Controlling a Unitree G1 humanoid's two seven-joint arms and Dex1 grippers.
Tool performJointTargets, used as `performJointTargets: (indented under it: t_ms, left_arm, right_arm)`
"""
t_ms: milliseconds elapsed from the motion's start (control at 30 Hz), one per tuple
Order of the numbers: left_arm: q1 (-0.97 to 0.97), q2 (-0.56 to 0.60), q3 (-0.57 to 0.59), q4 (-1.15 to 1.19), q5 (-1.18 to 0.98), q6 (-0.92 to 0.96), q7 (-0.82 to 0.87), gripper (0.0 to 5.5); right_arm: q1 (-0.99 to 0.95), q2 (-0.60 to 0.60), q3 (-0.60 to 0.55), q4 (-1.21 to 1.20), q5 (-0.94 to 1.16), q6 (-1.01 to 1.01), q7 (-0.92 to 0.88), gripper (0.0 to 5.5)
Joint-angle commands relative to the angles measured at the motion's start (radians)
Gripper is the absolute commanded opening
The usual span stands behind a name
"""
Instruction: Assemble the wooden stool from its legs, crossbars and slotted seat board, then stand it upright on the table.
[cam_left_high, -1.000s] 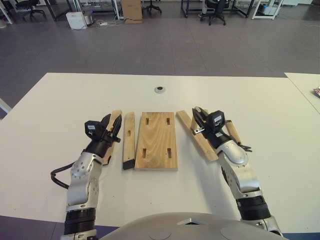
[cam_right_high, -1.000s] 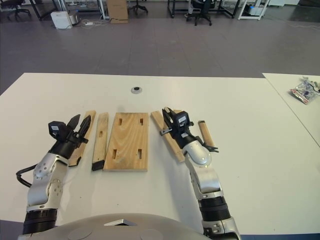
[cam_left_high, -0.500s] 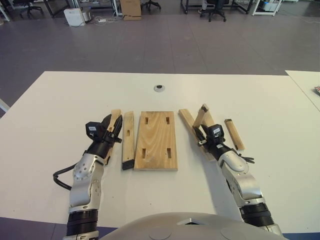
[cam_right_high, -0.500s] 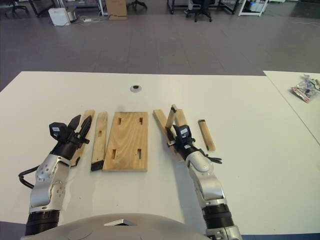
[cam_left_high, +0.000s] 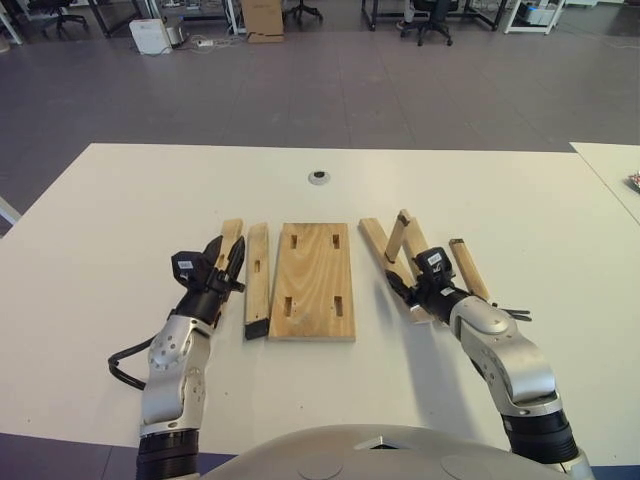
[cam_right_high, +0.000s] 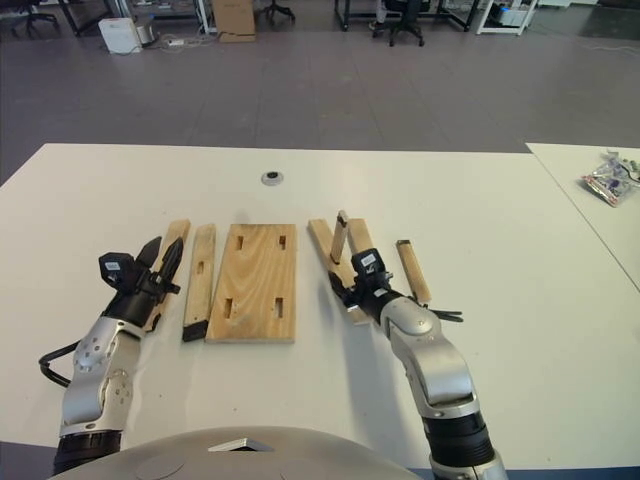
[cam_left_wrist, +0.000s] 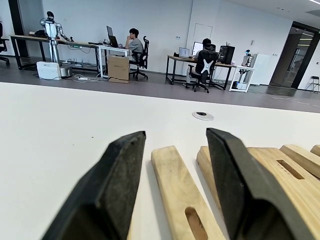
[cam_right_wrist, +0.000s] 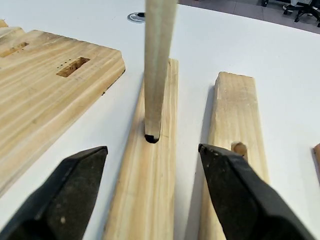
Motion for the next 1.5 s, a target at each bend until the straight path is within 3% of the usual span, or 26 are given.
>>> performJointTargets:
  t_ms: [33,133,333,533,633,700,800,933,1100,1200,1500]
  left_arm:
    - [0.013,-0.008,-0.007,-0.030,0.017,-0.010,0.017,2.22]
    - [0.015,-0.013,-0.010,-0.036,0.018,-0.011,0.029,2.22]
    - [0.011,-0.023,-0.014,-0.034,0.022,-0.019,0.039,2.22]
    - [-0.019,-0.004,-0.015,-0.019,0.018,0.005,0.022,2.22]
    - [-0.071,0.062,-0.002,-0.043,-0.027,0.082,-0.032,2.22]
    - [-0.153,0.131,0.014,-0.096,-0.113,0.168,-0.097,2.22]
    - [-0.285,0.195,0.023,-0.142,-0.267,0.297,-0.175,2.22]
    - [-0.432,0.250,0.061,-0.185,-0.600,0.522,-0.257,2.91]
    - [-0.573,0.281,0.129,-0.145,-1.058,0.742,-0.201,3.99]
    - [-0.592,0.291,0.144,-0.121,-1.160,0.782,-0.157,4.48]
    - [-0.602,0.324,0.136,-0.118,-1.309,0.852,-0.163,4.49]
  right_arm:
    - [-0.007,-0.051,0.016,-0.005,-0.001,0.084,0.023,3.42]
    - [0.002,-0.071,0.028,0.004,0.009,0.144,0.036,3.42]
    - [-0.008,-0.120,0.051,0.036,-0.008,0.149,0.053,2.13]
    - [-0.043,-0.104,0.032,0.056,-0.002,0.067,0.052,2.09]
    - [-0.142,-0.122,-0.074,0.081,0.050,-0.009,0.096,2.09]
    - [-0.264,-0.134,-0.181,0.127,0.115,-0.042,0.134,2.09]
    - [-0.394,-0.116,-0.240,0.101,0.277,-0.027,0.248,2.09]
    - [-0.517,-0.130,-0.255,0.092,0.510,0.060,0.417,2.09]
    - [-0.621,-0.137,-0.319,0.108,0.804,0.217,0.493,2.09]
    - [-0.632,-0.137,-0.339,0.102,0.932,0.283,0.479,2.09]
    - [-0.579,-0.188,-0.255,0.060,1.041,0.362,0.474,2.09]
